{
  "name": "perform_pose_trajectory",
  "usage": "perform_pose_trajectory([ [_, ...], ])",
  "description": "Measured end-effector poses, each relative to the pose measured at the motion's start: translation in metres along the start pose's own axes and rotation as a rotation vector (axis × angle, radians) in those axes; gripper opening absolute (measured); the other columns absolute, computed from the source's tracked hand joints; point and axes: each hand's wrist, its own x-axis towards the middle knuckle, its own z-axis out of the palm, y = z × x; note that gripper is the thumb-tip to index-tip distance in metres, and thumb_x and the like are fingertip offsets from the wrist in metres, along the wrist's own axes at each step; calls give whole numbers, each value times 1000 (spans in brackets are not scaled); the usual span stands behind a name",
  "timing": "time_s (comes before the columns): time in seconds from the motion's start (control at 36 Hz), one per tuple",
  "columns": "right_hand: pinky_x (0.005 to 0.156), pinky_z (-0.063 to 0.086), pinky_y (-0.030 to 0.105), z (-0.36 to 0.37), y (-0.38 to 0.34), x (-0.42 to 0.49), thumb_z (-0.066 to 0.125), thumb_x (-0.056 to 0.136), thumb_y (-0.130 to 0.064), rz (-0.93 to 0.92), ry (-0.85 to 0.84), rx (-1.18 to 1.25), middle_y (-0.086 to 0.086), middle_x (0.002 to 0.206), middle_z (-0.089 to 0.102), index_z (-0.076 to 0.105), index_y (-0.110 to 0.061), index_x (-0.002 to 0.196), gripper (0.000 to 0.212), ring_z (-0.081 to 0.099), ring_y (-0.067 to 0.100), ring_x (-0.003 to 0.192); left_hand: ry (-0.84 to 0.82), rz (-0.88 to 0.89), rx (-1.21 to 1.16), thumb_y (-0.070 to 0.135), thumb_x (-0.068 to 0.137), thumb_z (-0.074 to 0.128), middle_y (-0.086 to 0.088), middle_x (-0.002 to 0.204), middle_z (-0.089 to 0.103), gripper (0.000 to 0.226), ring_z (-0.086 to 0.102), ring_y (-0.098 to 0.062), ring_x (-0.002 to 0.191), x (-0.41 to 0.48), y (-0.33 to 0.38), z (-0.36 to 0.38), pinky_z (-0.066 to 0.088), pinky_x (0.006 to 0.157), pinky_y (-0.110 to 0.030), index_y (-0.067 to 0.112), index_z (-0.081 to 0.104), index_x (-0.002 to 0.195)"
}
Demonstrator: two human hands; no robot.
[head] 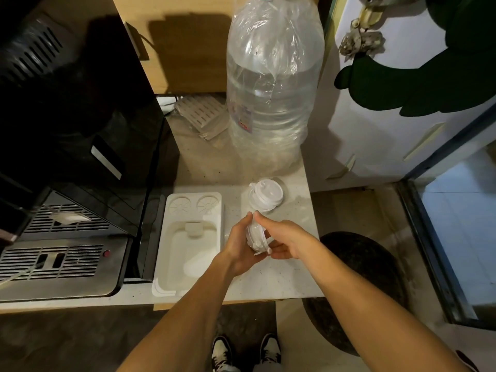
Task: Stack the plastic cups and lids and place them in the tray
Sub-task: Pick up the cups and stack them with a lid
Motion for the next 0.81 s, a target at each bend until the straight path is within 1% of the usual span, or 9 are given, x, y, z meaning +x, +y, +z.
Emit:
perform_pose_trajectory([
  [0.11,78,62,35,-1,-3,-2,55,77,-79,38,-5,1,14,93,75,69,-12,102,72,75,24,81,-16,23,-15,51,99,44,-17,124,71,53,67,-30,114,0,-3,-1,47,106,-44,14,65,130],
  [0.17,78,62,36,1,-4,-3,56,79,-77,47,-1,29,14,97,74,68,-12,103,70,74,25,83,-29,42,-33,49,100,45,-17,127,69,51,65,-30,119,0,-4,0,46,108,-46,16,63,135],
  [0.28,84,59,39,4,-7,-3,53,82,-76,21,39,20,8,102,70,67,-15,107,67,69,28,96,-53,60,-67,50,99,48,-17,127,70,50,64,-34,121,1,-6,4,43,112,-50,17,64,133],
  [0.36,82,60,39,5,-7,-5,50,82,-76,2,16,7,8,104,72,68,-16,106,67,70,26,93,-44,44,-95,48,100,46,-20,127,69,53,64,-37,121,1,-4,0,43,112,-50,12,60,135],
  [0.47,83,60,37,4,-4,-12,63,86,-57,-55,-20,35,3,96,68,63,-23,90,34,67,19,86,-20,37,-100,51,100,44,-17,133,66,56,61,-38,124,1,-3,-6,50,105,-49,15,56,141],
  [0.53,83,60,38,2,-3,-14,66,87,-51,-70,-44,44,2,96,69,64,-23,93,28,68,19,86,-24,28,-119,52,101,42,-16,130,67,56,61,-37,124,-1,-3,-7,51,101,-48,15,56,140],
  [0.61,77,60,37,0,-4,-15,65,87,-54,-73,-58,0,2,99,67,64,-22,98,33,68,22,90,-40,29,-129,51,102,39,-16,126,69,55,64,-36,119,-5,-1,-5,51,99,-47,14,59,137],
  [0.72,70,55,34,2,-3,-14,58,87,-64,-65,-7,-92,4,91,63,64,-17,103,50,65,25,87,-29,27,-103,50,103,36,-18,126,67,57,63,-35,117,-5,-3,-1,44,109,-48,10,58,138],
  [0.81,64,56,29,5,-2,-11,59,84,-67,-72,20,-79,3,93,67,66,-13,108,59,67,21,86,-9,11,-117,51,102,40,-19,124,67,57,61,-35,123,-4,-4,-1,40,114,-49,11,58,137],
])
